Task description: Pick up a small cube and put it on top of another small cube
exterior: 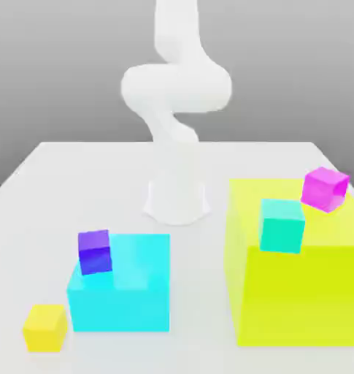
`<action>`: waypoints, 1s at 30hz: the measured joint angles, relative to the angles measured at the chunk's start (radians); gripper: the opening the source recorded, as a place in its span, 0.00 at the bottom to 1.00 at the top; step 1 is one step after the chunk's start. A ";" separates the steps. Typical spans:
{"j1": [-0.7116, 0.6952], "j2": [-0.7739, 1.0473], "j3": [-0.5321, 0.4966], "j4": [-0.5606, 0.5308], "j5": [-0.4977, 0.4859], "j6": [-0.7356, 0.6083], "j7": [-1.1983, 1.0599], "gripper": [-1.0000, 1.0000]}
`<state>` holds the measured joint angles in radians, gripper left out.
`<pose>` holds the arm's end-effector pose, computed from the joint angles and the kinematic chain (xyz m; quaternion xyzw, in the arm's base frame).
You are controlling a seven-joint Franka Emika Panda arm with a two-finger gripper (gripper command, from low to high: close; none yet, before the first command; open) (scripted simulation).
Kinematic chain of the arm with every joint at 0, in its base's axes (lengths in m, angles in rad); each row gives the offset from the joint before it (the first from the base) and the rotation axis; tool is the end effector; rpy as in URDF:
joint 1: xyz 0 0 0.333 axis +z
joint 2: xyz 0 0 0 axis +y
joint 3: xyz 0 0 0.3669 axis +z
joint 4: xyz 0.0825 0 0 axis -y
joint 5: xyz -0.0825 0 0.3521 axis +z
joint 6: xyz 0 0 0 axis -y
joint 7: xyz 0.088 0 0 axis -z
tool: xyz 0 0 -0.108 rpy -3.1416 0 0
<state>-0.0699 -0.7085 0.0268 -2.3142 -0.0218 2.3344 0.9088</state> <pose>0.3162 -0.0094 0.7134 -0.8324 0.4242 -0.3314 0.1318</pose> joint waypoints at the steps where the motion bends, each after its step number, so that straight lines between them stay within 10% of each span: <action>1: -0.030 0.039 0.011 -0.006 -0.009 0.015 0.047 0.50; 17: -0.353 0.625 0.043 -0.096 -0.140 0.234 0.735 0.50; 30: -0.444 1.077 -0.001 -0.129 -0.004 0.480 0.989 0.50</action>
<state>-0.5137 0.3688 0.0254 -2.4433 -0.0263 2.8141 1.8977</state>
